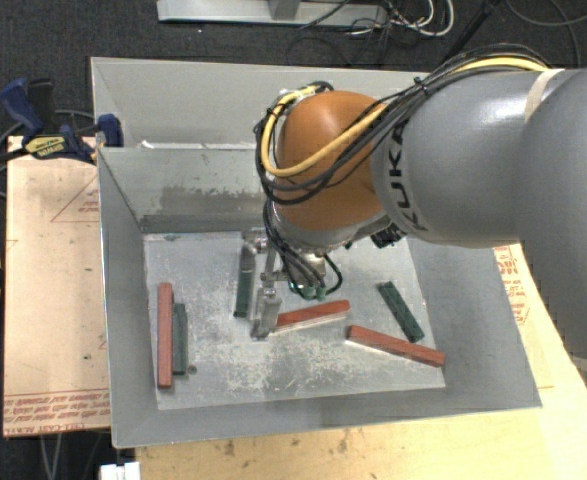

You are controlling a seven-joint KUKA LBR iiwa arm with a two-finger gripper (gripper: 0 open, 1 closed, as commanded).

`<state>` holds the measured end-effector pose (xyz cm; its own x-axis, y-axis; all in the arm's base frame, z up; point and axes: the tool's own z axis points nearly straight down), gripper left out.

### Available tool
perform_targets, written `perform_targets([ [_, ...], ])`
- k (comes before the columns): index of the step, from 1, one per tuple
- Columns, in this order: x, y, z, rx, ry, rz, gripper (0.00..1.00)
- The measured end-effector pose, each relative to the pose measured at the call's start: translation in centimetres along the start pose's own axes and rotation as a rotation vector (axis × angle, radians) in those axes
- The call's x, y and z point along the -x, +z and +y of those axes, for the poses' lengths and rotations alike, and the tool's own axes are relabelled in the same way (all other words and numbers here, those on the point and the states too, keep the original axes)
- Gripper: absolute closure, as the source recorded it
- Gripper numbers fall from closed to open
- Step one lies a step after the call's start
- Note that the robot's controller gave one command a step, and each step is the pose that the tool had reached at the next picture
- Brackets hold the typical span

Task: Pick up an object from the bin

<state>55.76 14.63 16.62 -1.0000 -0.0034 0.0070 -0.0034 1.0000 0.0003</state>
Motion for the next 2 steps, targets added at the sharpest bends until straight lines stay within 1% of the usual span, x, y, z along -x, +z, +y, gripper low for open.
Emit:
perform_targets([
  [1, 0.97, 10.09, -7.82, -0.002, -0.031, -0.001, 0.0],
  [2, 1.2, 9.51, -7.39, 0.001, -0.036, -0.01, 1.0],
])
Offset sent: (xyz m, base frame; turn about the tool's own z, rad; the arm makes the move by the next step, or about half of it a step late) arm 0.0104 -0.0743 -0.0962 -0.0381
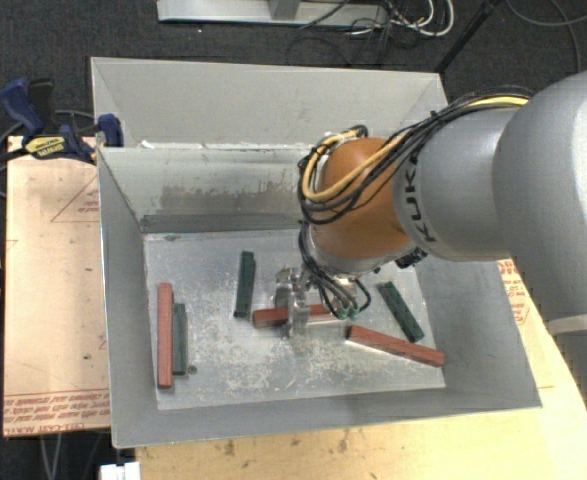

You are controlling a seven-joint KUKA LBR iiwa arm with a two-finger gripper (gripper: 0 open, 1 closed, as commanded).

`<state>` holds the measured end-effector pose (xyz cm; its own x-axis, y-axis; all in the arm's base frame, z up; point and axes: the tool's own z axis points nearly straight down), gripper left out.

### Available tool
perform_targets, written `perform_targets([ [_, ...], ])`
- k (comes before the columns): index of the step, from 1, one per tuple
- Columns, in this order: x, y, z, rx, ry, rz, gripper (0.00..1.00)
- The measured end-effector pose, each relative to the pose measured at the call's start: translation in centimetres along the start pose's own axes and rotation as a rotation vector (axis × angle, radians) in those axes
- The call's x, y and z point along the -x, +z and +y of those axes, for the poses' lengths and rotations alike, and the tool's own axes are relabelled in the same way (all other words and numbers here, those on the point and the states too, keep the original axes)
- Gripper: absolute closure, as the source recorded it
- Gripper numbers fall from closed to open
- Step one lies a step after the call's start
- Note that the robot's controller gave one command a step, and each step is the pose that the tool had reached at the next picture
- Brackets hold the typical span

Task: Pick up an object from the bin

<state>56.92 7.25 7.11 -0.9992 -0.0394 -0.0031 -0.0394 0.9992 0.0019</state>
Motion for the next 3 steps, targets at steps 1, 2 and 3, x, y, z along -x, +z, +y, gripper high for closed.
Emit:
perform_targets([
  [1, -4.3, -2.0, -5.2, -0.004, -0.042, 0.005, 1.0],
  [2, -7.6, -4.9, -12.7, -0.005, -0.063, 0.004, 1.0],
  [3, -8.5, -13.0, -12.3, -0.002, 0.068, -0.005, 1.0],
])
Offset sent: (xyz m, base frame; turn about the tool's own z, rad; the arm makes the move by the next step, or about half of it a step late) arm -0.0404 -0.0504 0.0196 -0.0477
